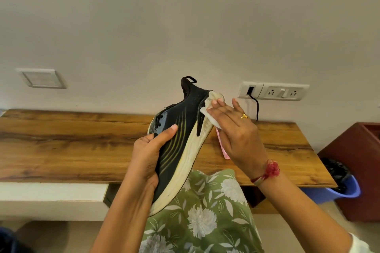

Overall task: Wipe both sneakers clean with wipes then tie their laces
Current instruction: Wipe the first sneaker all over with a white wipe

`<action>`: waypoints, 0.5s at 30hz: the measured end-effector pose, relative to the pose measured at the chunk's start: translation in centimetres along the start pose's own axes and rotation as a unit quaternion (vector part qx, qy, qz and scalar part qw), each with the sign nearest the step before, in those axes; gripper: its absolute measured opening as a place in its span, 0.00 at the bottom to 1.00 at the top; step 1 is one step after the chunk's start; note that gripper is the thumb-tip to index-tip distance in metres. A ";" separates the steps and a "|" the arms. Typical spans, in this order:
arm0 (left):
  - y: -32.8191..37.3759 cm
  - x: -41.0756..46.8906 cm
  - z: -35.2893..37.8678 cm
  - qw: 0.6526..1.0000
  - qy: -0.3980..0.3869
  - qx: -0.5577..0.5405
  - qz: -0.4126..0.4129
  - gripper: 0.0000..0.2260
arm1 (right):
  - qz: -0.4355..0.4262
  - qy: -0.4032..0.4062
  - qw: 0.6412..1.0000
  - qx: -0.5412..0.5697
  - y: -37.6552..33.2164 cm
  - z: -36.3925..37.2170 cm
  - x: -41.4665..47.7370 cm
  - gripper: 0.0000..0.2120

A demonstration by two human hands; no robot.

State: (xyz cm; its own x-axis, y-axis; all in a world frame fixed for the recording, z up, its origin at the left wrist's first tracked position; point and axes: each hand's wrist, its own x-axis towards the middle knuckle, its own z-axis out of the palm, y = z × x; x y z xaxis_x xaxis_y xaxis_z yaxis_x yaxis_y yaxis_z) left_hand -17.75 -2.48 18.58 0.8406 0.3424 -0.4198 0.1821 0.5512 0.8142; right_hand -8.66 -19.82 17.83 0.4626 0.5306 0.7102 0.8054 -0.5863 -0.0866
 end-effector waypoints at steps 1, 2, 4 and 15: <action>0.0 0.0 0.0 1.000 0.002 -0.004 -0.001 0.13 | -0.001 0.001 1.000 0.000 -0.2 0.1 0.0 0.17; 0.0 0.0 0.1 1.000 0.003 -0.008 -0.003 0.13 | -0.001 -0.001 1.000 0.001 -0.5 0.2 -0.1 0.17; -0.2 0.0 0.1 1.000 0.009 -0.017 -0.006 0.14 | 0.000 -0.003 1.000 -0.001 -1.2 0.5 -0.4 0.17; 0.0 0.8 -1.0 0.998 0.049 -0.046 0.016 0.15 | 0.210 -0.158 0.880 0.395 -5.2 -1.5 -1.8 0.11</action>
State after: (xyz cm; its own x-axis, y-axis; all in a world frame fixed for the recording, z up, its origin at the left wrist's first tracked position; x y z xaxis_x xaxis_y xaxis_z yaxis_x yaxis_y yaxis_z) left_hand -17.60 -1.42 17.82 0.7907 0.4308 -0.4349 0.1043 0.6053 0.7891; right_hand -14.26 -18.66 18.08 0.7603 0.5859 0.2806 0.4874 -0.2289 -0.8426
